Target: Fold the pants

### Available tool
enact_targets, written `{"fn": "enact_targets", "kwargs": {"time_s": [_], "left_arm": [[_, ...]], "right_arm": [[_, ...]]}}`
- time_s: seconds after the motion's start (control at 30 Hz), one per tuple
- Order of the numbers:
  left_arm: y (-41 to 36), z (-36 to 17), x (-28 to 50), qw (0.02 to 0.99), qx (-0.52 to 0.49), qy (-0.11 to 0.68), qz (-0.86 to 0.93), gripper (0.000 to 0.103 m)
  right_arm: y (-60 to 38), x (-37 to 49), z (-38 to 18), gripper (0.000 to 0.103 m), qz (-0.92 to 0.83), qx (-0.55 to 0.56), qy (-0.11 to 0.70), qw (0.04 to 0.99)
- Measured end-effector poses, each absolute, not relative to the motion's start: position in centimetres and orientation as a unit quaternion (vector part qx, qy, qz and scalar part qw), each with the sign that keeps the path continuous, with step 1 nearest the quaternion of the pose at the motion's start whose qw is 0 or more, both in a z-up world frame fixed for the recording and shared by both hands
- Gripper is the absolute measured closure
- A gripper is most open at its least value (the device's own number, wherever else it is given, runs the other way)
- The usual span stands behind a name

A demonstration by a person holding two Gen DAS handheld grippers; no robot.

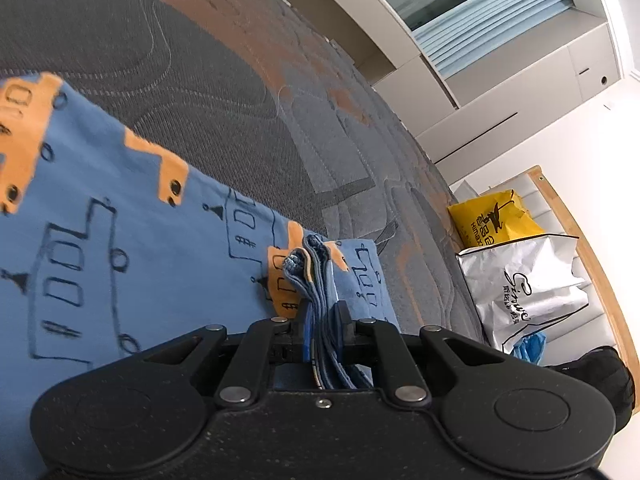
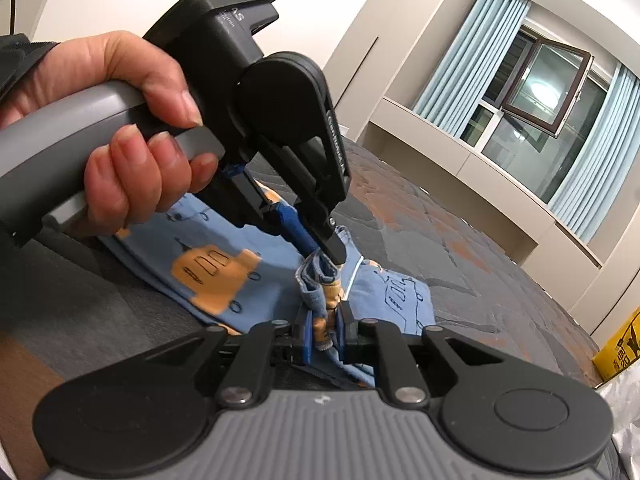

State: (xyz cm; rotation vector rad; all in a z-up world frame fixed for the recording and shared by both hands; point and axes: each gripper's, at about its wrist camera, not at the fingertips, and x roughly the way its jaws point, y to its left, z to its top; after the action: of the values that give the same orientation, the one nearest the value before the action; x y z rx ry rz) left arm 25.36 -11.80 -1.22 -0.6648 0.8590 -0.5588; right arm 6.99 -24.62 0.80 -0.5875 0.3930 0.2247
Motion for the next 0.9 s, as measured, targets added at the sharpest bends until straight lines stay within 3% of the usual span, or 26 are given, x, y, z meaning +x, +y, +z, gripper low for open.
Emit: {"fn": "enact_targets", "kwargs": {"time_s": [0.4,0.9], "left_arm": [[-4.1,1.5,22.4,0.853,-0.280,0.370,-0.237,0.092],[3.8,0.3,20.3,0.867,-0.283,0.364,-0.188,0.092]], "right_arm": [[-19.5,6.0,2.2,0.090,0.171,-0.260,0.173,0.934],[-13.9,6.6,1.6,0.089,0.248,-0.286,0.181,0.908]]}}
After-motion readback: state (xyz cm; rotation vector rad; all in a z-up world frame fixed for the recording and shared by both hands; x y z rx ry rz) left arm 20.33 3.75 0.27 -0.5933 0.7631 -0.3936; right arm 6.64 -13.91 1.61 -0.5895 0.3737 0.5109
